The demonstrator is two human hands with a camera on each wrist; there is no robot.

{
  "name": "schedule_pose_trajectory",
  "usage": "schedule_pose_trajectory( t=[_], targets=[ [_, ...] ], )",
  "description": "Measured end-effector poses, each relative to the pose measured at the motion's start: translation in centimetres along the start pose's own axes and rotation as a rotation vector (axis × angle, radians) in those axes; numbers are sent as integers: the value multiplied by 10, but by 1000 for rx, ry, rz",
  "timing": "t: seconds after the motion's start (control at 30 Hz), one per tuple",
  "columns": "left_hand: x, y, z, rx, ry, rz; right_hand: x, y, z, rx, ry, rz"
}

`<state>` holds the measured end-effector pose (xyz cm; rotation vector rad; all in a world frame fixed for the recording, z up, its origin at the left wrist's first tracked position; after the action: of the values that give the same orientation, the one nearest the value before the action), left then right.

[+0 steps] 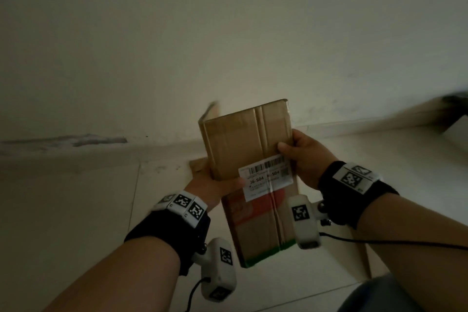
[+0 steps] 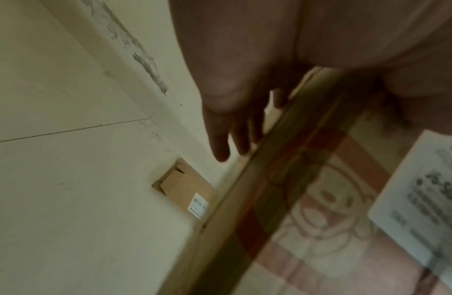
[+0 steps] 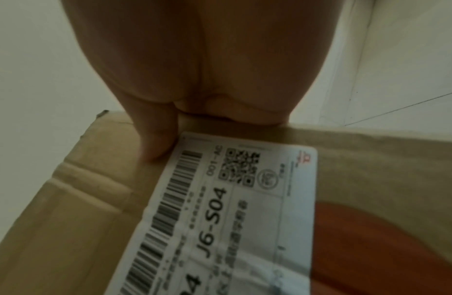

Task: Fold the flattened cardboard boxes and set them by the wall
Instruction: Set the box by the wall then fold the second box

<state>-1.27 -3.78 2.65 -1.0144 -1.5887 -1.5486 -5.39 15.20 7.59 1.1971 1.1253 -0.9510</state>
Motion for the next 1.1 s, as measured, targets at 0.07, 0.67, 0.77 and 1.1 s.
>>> schedule_pose_trajectory(
  t=[0.07, 0.67, 0.77, 1.1],
  targets=[
    [-4, -2, 4, 3, 70, -32, 1, -2, 4, 14, 2, -11],
    [32, 3, -1, 229, -232, 241, 11, -9, -7, 220, 138, 48],
    [42, 12, 7, 263, -494, 391, 12, -6, -3, 155, -29, 115],
    [20, -10, 20, 227, -1184, 407, 26, -6, 2, 154, -132, 282]
  ],
)
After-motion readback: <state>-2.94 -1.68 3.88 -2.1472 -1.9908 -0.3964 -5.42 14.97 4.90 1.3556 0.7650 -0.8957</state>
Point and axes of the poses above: each hand's wrist, its own y-axis away from the middle knuckle, its own z-axis out of the palm, x = y × z, the point moved 7 cm from there along -y, towards the middle knuckle
